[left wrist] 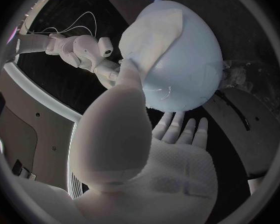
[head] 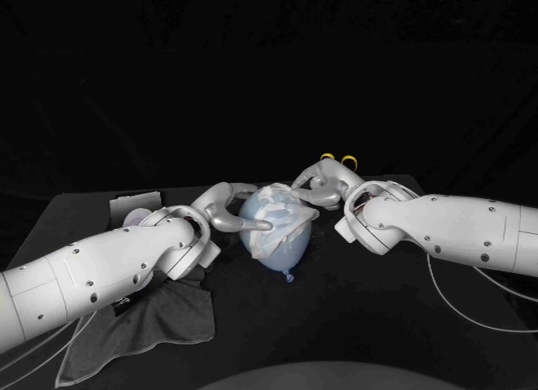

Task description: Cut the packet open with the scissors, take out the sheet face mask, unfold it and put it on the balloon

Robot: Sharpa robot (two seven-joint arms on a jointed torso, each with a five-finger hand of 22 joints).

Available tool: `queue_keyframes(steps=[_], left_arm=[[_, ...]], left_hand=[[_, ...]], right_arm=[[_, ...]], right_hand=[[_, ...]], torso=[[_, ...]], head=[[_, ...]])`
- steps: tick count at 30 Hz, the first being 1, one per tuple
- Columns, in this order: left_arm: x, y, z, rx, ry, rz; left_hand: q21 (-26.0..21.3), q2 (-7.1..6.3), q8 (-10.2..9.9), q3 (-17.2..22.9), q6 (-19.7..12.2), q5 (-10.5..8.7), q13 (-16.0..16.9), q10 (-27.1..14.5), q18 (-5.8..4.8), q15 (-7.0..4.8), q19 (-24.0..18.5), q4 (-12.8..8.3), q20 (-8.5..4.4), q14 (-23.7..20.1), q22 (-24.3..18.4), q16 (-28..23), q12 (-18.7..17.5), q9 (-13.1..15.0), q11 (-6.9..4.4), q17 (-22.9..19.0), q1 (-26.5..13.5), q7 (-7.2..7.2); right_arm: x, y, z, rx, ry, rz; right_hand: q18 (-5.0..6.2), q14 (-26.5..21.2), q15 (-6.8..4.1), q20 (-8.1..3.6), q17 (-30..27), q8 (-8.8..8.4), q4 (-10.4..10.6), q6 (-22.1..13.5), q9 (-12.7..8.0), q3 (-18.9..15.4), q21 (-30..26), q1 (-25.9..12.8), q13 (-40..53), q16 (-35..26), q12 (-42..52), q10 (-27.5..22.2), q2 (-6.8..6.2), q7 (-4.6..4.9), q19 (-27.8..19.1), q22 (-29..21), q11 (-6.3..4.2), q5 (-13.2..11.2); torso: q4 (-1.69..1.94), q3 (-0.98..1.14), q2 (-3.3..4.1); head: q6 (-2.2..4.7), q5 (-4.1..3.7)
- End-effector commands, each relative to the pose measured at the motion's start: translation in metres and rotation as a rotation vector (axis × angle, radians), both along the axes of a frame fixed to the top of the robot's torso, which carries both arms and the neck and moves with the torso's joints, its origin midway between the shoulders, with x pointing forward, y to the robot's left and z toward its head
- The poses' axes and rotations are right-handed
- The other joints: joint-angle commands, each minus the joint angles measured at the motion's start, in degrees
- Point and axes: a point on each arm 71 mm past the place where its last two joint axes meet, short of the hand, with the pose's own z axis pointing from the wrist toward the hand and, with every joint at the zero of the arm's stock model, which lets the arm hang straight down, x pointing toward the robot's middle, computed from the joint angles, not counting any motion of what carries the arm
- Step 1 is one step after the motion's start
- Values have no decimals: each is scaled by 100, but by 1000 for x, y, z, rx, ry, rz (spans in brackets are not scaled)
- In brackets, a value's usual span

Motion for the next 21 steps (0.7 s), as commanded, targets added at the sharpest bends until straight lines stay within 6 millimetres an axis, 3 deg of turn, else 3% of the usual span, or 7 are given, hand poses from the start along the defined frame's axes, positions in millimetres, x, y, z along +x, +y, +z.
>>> queue_keyframes(steps=[1, 21], left_arm=[[-2, -3, -1, 6, 13, -24], [-1, 0, -2, 9, 16, -17]], left_hand=[[-13, -5, 30, 44, 54, -3, 4, 46, -53, -33, 53, -3, 5, 21, -5, -27, -21, 5, 15, 1, 64, 598], [-13, -5, 32, 45, 58, -4, 3, 47, -52, -38, 55, -3, 5, 20, -5, -36, -29, 7, 14, 0, 68, 596]], right_arm=[[0, -4, 2, 41, -27, -36], [2, -16, 6, 50, -71, -97]], right_hand=[[-62, 598, -47, -43, 1510, 247, -156, 24, 627, 189, 17, -81, 1507, 20, 18, 616, -8, -85, 1, 854, -46, 40], [-62, 598, -57, -52, 1510, 313, -217, 8, 712, 276, 18, -162, 1507, 20, 18, 616, -19, -96, 4, 860, -56, 40]], torso=[[-1, -1, -1], [5, -4, 6]], head=[[0, -3], [30, -9]])
